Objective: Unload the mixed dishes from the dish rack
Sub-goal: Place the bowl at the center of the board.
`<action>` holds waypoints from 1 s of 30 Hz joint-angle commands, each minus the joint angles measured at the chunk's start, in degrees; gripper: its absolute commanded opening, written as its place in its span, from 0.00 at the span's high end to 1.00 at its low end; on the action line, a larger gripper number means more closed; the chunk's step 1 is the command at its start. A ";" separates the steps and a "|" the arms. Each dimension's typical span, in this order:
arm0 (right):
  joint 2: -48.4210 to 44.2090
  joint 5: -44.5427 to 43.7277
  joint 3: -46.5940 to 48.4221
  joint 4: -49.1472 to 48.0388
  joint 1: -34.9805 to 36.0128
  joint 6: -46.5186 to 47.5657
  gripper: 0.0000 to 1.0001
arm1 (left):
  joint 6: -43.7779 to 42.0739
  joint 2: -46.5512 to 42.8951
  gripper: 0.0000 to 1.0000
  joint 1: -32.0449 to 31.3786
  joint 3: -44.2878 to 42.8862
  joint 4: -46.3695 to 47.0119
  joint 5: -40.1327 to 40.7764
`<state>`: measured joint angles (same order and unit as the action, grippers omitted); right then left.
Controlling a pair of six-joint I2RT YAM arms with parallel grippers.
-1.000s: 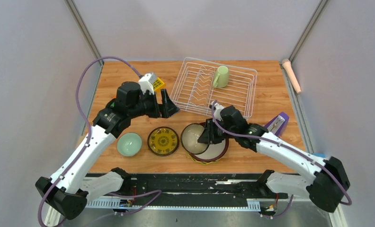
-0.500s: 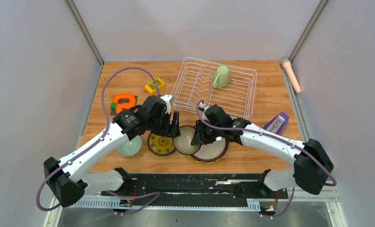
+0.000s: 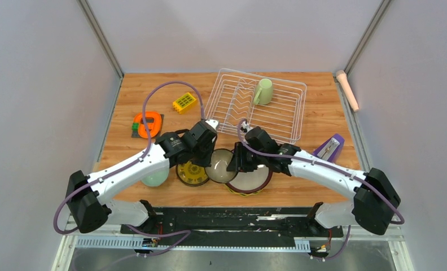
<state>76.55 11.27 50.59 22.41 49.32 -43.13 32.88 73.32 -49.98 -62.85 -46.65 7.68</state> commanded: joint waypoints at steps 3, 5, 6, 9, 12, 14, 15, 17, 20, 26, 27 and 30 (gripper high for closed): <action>-10.36 -0.51 -2.20 -14.53 0.17 -1.11 0.32 | 5.55 -3.82 1.00 0.32 0.13 -5.44 13.71; -12.43 -1.32 -3.81 -17.04 0.18 -0.33 0.08 | 7.51 -5.76 1.00 0.33 1.61 -5.07 16.07; -13.89 -1.51 -4.34 -17.94 0.21 0.76 0.01 | 8.33 -6.18 1.00 0.39 2.38 -5.17 17.07; -18.10 -2.56 -7.51 -22.60 0.16 0.89 0.00 | 14.41 -7.48 1.00 0.84 3.16 -8.13 23.34; -23.33 -4.34 -12.40 -29.53 0.16 0.97 0.00 | 20.35 -9.77 1.00 4.13 3.55 -12.87 27.05; -25.73 -7.15 -13.82 -30.38 0.18 0.90 0.00 | 22.48 -12.64 1.00 9.56 4.02 -14.62 26.57; -26.55 -8.47 -14.56 -30.41 0.19 0.71 0.00 | 22.93 -13.80 1.00 13.81 4.86 -14.87 25.56; -27.29 -10.77 -15.80 -30.33 0.21 0.19 0.00 | 23.61 -17.32 1.00 20.22 6.43 -14.85 24.04; -27.06 -14.25 -15.31 -28.51 0.16 0.85 0.00 | 24.03 -21.46 1.00 29.71 8.46 -16.30 23.14; -25.93 -19.21 -14.82 -26.48 0.16 1.00 0.00 | 25.67 -21.33 1.00 37.31 8.92 -24.34 23.60; -25.70 -19.61 -14.86 -26.39 0.16 0.99 0.00 | 26.32 -21.78 1.00 37.49 9.00 -25.87 23.95; -24.66 -20.25 -14.66 -26.37 0.16 1.15 0.00 | 28.12 -23.09 1.00 37.74 9.41 -26.43 23.26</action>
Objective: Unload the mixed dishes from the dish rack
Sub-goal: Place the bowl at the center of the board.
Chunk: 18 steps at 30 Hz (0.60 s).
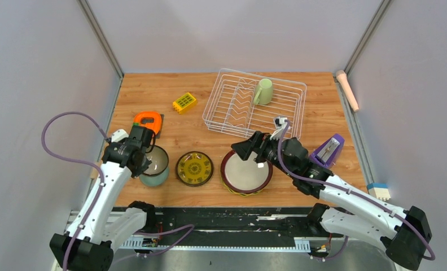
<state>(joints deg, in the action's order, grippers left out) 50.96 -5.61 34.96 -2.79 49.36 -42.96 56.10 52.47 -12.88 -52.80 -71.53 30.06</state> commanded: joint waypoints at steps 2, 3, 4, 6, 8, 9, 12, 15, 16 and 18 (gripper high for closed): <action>1.85 -4.01 1.47 -1.17 0.12 1.29 0.00 | 6.82 -3.02 1.00 0.74 0.38 -1.01 -0.73; 2.44 -4.09 1.59 -1.17 0.12 1.24 0.00 | 7.07 -3.26 1.00 0.75 1.72 0.72 -1.69; 2.81 -4.06 1.60 -1.17 0.13 1.26 0.00 | 6.95 -3.25 1.00 0.80 3.38 2.94 -4.05; 3.46 -4.15 1.87 -0.98 0.07 1.84 0.00 | 7.42 -2.66 1.00 0.76 5.45 4.66 -6.38; 3.55 -4.14 2.33 -0.10 0.08 1.96 0.00 | 8.63 -1.70 1.00 0.71 6.77 5.06 -6.54; 3.36 -4.08 2.26 0.12 0.09 1.81 0.00 | 9.02 -1.10 1.00 0.74 7.15 5.20 -6.30; 2.54 -4.55 1.56 -0.85 0.03 1.95 0.00 | 9.02 0.07 1.00 0.76 8.08 5.28 -5.67; 2.48 -5.52 0.82 -1.12 0.06 1.58 0.00 | 9.80 0.76 1.00 0.76 8.49 5.08 -4.73; 2.48 -5.55 0.67 -1.16 0.03 1.32 0.00 | 9.68 0.68 0.98 0.76 8.67 5.48 -4.70; 2.40 -5.48 0.99 -1.09 0.09 1.53 0.00 | 9.20 0.52 0.70 0.76 8.77 5.90 -4.56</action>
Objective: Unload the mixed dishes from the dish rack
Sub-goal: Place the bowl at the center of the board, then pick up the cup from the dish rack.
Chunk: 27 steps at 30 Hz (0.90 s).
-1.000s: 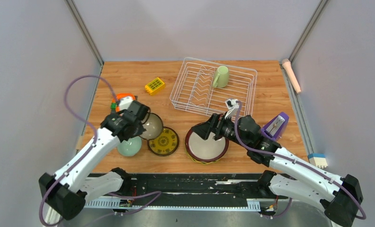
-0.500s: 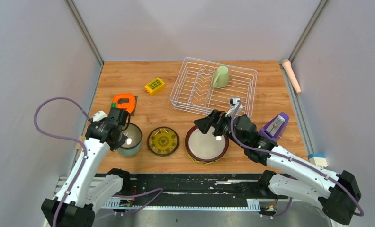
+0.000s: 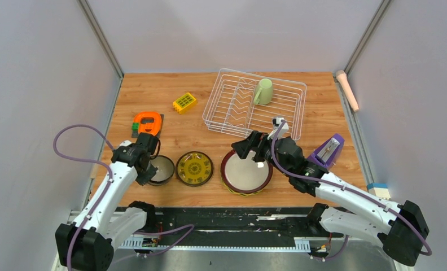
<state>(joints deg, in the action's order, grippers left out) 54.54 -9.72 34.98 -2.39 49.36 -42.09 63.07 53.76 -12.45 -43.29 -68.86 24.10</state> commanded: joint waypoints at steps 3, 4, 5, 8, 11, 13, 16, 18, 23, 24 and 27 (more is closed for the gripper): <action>-1.41 -1.09 0.83 -1.56 0.07 0.50 0.00 | 2.26 -1.42 0.43 0.32 -0.75 3.27 1.94; -1.45 -1.16 0.60 -1.56 0.04 0.22 0.00 | 1.91 -1.98 0.34 0.32 -0.79 3.37 2.02; -1.55 -1.40 0.53 -1.50 0.03 0.16 0.00 | 1.76 -2.29 0.29 0.32 -1.09 3.27 2.27; -2.24 -1.44 0.83 -1.23 0.04 0.77 0.00 | 2.01 -4.37 0.06 0.32 -1.72 2.14 3.78; -3.23 -1.76 0.66 -1.21 0.03 1.02 0.00 | 1.17 -7.23 0.00 0.32 -2.97 1.21 4.72; -3.32 -2.36 1.20 -1.12 0.04 2.10 0.00 | 0.79 -9.03 0.00 0.32 -4.26 0.25 5.53; -2.48 -3.77 3.61 1.09 -0.23 4.06 0.00 | -0.97 -11.35 0.00 0.32 -6.47 0.77 5.95; -0.81 -5.50 7.41 6.37 -1.44 3.91 0.00 | -4.22 -12.92 0.00 0.32 -7.71 2.84 4.40; 6.54 -5.71 17.21 16.12 -8.52 5.65 0.00 | -15.63 -16.69 0.00 0.32 -8.29 11.51 -5.14; 9.08 -5.44 19.28 17.69 -10.29 6.49 0.00 | -17.85 -17.16 0.00 0.32 -8.23 13.74 -6.44; 16.59 -6.27 26.25 22.41 -15.19 8.07 0.00 | -19.61 -17.82 0.00 0.32 -7.80 16.75 -10.18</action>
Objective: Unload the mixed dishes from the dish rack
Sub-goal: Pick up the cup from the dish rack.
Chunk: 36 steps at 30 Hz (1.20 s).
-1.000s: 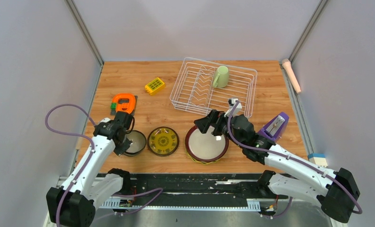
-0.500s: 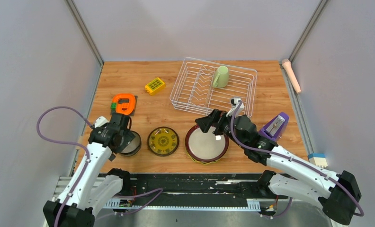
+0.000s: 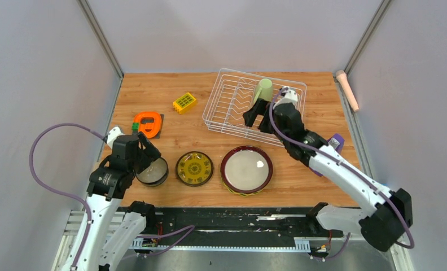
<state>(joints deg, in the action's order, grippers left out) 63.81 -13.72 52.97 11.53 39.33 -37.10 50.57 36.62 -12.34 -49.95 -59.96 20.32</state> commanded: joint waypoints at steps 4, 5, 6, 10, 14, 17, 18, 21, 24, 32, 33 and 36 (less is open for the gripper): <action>18.63 -11.51 17.66 12.33 -6.70 2.09 0.00 | -8.21 -1.17 0.00 0.21 0.90 10.84 -7.82; 21.52 -13.46 19.90 12.49 -6.89 2.15 0.00 | -8.29 -1.28 0.00 0.21 1.26 11.19 -7.78; 24.62 -15.15 22.93 12.65 -7.08 2.18 0.00 | -8.47 -1.37 0.00 0.21 2.23 11.98 -7.95; 35.44 -18.60 32.43 13.79 -10.35 0.61 0.00 | -9.87 -2.88 0.00 0.21 4.74 13.16 -8.65; 46.20 -13.26 40.27 13.79 -14.82 0.04 0.00 | -9.77 -4.20 0.00 0.21 5.15 13.17 -8.38; 51.16 -14.87 43.78 13.81 -15.56 1.10 0.00 | -9.87 -5.00 0.00 0.21 5.24 13.53 -7.87; 52.41 -16.10 44.94 13.76 -15.72 1.48 0.00 | -9.74 -5.36 0.00 0.21 5.36 13.59 -7.85; 55.93 -16.06 48.12 13.78 -16.74 2.42 0.00 | -9.58 -5.52 0.00 0.21 6.11 14.19 -7.94; 58.26 -15.30 50.17 13.61 -17.33 2.48 0.01 | -9.85 -4.93 0.00 0.21 5.89 14.13 -8.35; 62.56 -15.58 53.37 13.52 -18.42 4.85 0.13 | -9.64 -4.69 0.00 0.21 6.15 14.02 -8.29; 62.57 -14.89 53.19 13.59 -18.60 4.89 0.17 | -9.68 -4.67 0.00 0.21 6.13 14.01 -8.33; 62.09 -13.60 52.13 13.56 -18.82 4.54 0.31 | -9.66 -4.71 0.00 0.20 6.04 13.96 -8.42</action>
<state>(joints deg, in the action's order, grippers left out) 126.06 -28.14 103.83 25.96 21.17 -33.19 41.82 31.86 -12.34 -44.16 -47.68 12.23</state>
